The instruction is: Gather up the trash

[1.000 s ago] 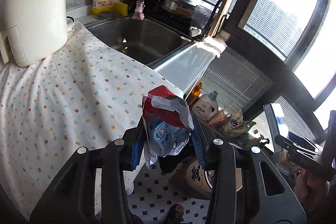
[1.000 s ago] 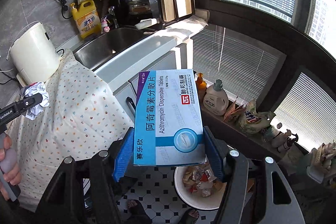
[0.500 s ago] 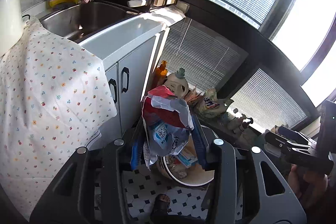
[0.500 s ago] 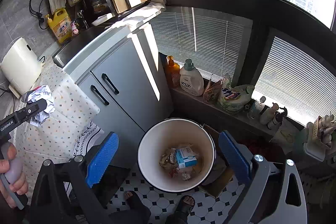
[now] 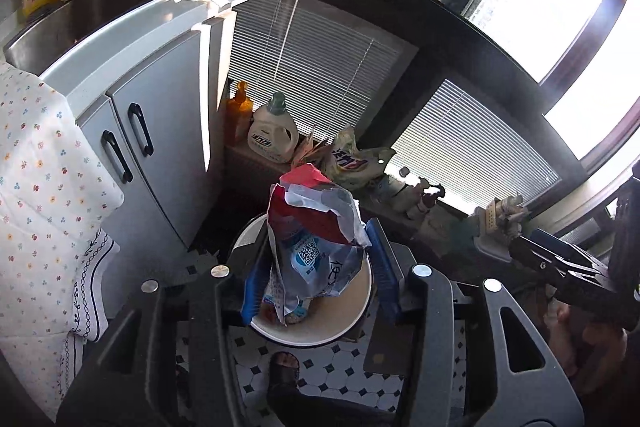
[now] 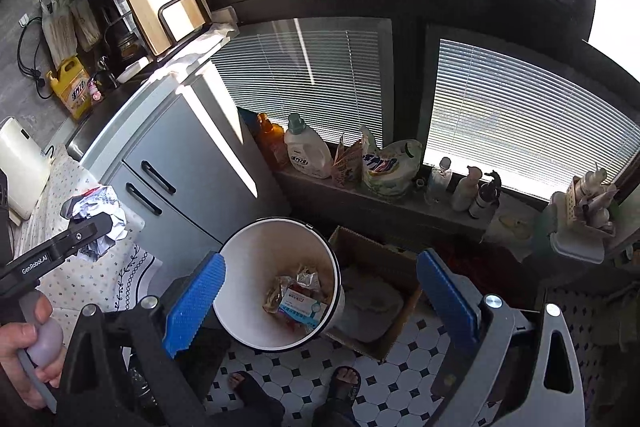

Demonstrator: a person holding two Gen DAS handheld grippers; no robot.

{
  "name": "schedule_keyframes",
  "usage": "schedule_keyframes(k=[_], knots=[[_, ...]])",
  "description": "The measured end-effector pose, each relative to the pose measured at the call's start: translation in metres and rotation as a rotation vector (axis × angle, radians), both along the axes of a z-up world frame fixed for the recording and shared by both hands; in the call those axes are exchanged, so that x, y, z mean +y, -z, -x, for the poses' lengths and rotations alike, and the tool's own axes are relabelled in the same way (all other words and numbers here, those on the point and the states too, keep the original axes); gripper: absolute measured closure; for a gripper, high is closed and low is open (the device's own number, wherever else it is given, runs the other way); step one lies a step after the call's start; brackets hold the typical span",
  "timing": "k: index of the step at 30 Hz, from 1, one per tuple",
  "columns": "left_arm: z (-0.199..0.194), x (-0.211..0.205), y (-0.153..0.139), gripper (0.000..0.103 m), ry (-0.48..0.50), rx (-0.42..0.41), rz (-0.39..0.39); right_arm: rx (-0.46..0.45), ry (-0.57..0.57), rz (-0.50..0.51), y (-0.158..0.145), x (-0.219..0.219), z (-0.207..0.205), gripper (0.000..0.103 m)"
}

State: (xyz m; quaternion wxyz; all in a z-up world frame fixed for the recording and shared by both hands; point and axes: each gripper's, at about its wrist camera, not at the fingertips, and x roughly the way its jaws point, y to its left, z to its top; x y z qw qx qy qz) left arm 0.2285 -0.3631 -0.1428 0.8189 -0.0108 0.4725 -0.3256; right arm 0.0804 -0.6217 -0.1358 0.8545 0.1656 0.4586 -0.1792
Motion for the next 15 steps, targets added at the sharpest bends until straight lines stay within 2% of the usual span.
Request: schedule_keyframes(k=[1,2,3,8,15], knots=[[0.000,-0.004,0.001,0.044,0.007,0.010,0.011,0.001,0.005,-0.002,0.000,-0.003,0.002,0.009],[0.000,-0.007,0.002,0.032,0.007,0.018,0.018,0.001,0.009,-0.003,0.001,-0.005,0.003,0.009],[0.001,-0.010,0.003,0.028,0.003,0.022,0.021,0.001,0.011,-0.005,0.002,-0.007,0.005,0.009],[0.002,-0.008,0.005,0.023,-0.038,0.031,0.008,0.004,0.000,-0.028,0.009,-0.013,0.006,0.009],[0.009,0.025,-0.003,0.018,-0.139,0.038,-0.021,0.026,-0.081,-0.077,0.023,-0.001,-0.011,0.009]])
